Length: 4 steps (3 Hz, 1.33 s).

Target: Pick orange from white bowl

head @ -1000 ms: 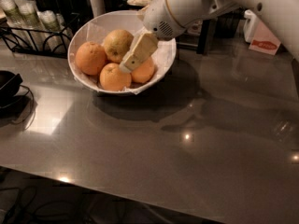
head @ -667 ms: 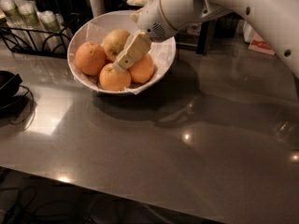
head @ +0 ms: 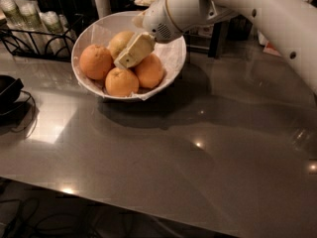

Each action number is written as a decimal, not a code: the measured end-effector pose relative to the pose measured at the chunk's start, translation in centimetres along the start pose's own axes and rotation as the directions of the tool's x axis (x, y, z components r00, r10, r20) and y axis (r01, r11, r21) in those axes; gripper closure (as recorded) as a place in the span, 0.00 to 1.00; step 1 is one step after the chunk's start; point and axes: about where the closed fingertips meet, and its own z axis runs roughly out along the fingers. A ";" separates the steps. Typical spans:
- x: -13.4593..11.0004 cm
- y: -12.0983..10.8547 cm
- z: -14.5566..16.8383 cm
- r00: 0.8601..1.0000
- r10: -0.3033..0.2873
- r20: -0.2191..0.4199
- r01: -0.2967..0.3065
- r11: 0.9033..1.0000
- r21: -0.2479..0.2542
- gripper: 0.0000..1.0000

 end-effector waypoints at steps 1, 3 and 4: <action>0.2 -0.6 0.9 1.000 0.001 -0.010 -0.001 1.000 -0.008 0.14; 1.7 -1.1 3.1 0.999 0.036 -0.031 -0.038 0.998 -0.051 0.23; 2.2 -1.2 3.4 0.998 0.050 -0.031 -0.052 0.997 -0.058 0.42</action>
Offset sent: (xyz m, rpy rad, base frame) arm 0.0261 0.0114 -0.0262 -0.0258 0.0578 0.0166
